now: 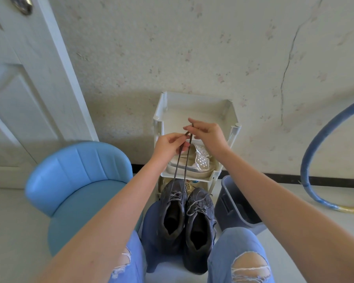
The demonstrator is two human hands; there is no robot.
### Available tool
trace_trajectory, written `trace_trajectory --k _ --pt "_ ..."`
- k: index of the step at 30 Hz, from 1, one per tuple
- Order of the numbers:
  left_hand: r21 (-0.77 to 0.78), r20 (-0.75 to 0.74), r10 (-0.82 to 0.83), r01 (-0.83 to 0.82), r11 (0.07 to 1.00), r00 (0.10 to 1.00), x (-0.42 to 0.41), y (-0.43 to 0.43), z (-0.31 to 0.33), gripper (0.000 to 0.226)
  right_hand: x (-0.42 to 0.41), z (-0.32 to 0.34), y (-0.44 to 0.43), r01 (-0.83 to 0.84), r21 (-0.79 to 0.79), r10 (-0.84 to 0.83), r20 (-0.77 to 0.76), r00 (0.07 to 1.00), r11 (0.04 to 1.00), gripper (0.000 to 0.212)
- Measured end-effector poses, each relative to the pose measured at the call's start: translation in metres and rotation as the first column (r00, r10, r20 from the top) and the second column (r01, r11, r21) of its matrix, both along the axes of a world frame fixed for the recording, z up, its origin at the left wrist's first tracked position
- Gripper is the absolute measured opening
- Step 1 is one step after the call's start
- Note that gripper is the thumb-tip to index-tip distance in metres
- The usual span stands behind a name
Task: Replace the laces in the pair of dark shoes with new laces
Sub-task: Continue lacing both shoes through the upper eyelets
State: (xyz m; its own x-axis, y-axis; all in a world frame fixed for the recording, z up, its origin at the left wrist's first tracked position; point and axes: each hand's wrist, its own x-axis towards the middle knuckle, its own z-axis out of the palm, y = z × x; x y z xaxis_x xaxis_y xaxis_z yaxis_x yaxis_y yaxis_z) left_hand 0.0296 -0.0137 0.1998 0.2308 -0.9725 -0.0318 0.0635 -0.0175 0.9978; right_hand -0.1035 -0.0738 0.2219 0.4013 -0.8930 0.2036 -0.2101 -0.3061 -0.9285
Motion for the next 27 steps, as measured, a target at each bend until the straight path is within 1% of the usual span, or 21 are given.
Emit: trace_trajectory --k 1,3,4,5,9,11,12,14,16,18,20,23,27 --pt "0.009 -0.049 0.011 -0.011 1.000 0.999 -0.001 0.000 -0.001 0.014 0.001 -0.003 0.001 0.028 0.063 -0.033 0.069 0.997 0.998 0.018" --pt "0.032 -0.240 0.051 -0.045 0.998 0.969 -0.003 -0.002 -0.004 0.014 0.003 -0.008 0.003 0.051 0.175 -0.086 0.198 0.976 0.983 0.019" --pt "0.042 -0.319 0.073 -0.063 0.997 0.945 -0.004 -0.002 -0.004 0.015 0.004 -0.009 0.004 0.050 0.210 -0.101 0.238 0.966 0.976 0.019" --pt "0.052 -0.362 0.091 -0.077 0.996 0.928 -0.004 -0.002 -0.004 0.015 0.005 -0.009 0.004 0.051 0.225 -0.109 0.255 0.961 0.973 0.019" --pt "0.045 -0.372 0.064 -0.051 0.998 0.926 -0.007 -0.002 -0.005 0.012 0.010 -0.006 0.002 0.029 0.140 -0.052 0.163 0.985 0.990 0.013" --pt "0.049 -0.411 0.059 -0.042 0.998 0.910 -0.008 -0.002 -0.005 0.013 0.014 -0.005 0.001 0.015 0.163 -0.044 0.179 0.983 0.987 0.011" --pt "0.054 -0.405 0.063 -0.045 0.998 0.912 -0.007 -0.001 -0.004 0.015 0.015 -0.006 0.001 0.010 0.183 -0.046 0.197 0.979 0.983 0.010" --pt "0.054 -0.318 0.070 -0.056 0.997 0.945 -0.006 -0.002 -0.004 0.018 0.016 -0.008 0.001 -0.020 0.202 -0.024 0.211 0.977 0.979 0.010" --pt "0.047 -0.247 0.081 -0.071 0.996 0.966 -0.004 -0.002 -0.003 0.016 0.016 -0.008 0.001 -0.054 0.196 0.013 0.205 0.979 0.979 0.012" --pt "0.051 -0.217 0.095 -0.085 0.995 0.972 -0.001 -0.001 -0.001 0.020 0.016 -0.006 0.002 -0.081 0.202 0.041 0.196 0.980 0.976 0.012" --pt "0.040 -0.153 0.108 -0.103 0.994 0.982 0.001 -0.002 0.000 0.022 0.016 -0.003 0.002 -0.102 0.201 0.065 0.183 0.981 0.974 0.011" --pt "-0.008 -0.036 0.118 -0.118 0.993 0.992 -0.001 -0.003 0.002 0.018 0.016 -0.002 0.002 -0.121 0.175 0.093 0.162 0.982 0.977 0.012" --pt "-0.114 0.117 0.116 -0.102 0.988 0.986 -0.002 -0.003 0.002 0.014 0.011 -0.003 0.001 -0.156 0.172 0.126 0.172 0.977 0.973 0.014"
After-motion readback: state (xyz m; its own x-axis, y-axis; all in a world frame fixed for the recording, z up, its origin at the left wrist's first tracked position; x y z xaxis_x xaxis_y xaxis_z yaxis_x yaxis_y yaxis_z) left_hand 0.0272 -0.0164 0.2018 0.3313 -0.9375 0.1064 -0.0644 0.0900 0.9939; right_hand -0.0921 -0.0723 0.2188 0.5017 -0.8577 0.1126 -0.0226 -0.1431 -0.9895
